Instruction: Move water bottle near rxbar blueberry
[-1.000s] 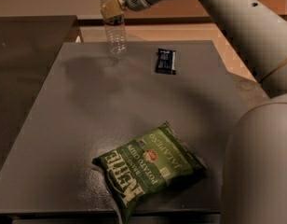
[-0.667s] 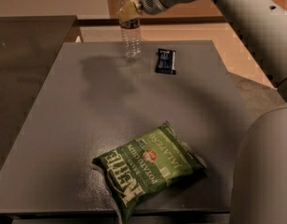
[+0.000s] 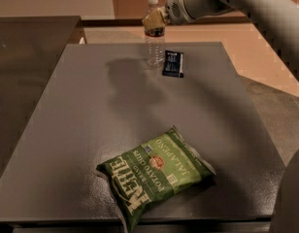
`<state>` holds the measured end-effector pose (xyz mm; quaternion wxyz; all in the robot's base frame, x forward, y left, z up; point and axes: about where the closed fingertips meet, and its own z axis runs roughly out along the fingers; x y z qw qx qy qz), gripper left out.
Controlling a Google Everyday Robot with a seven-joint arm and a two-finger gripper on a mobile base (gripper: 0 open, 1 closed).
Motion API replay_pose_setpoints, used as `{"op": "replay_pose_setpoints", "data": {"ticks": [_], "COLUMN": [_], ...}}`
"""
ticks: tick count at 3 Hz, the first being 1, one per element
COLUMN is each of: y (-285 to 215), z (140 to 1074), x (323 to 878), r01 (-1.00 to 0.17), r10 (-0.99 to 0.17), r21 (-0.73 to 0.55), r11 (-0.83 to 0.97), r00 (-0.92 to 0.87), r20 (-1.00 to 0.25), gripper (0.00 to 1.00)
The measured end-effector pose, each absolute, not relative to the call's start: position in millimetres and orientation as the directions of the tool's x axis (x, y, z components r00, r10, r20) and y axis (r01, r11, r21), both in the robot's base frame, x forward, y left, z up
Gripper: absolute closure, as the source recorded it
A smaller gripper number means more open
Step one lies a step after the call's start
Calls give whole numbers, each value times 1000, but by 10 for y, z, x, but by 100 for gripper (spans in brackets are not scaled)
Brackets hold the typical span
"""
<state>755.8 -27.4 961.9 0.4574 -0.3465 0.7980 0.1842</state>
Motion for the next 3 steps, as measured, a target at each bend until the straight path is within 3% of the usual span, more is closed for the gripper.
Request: {"op": "replay_pose_setpoints", "data": {"ticks": [1, 3], "y": [-405, -398], "z": [9584, 9522], "x": [7483, 7411], "r01": [-710, -720], "r10": [-350, -327], "r21": [-36, -39], "r11": [703, 692], "r00": [-302, -265], "r20": [-887, -907], "gripper": [82, 36]}}
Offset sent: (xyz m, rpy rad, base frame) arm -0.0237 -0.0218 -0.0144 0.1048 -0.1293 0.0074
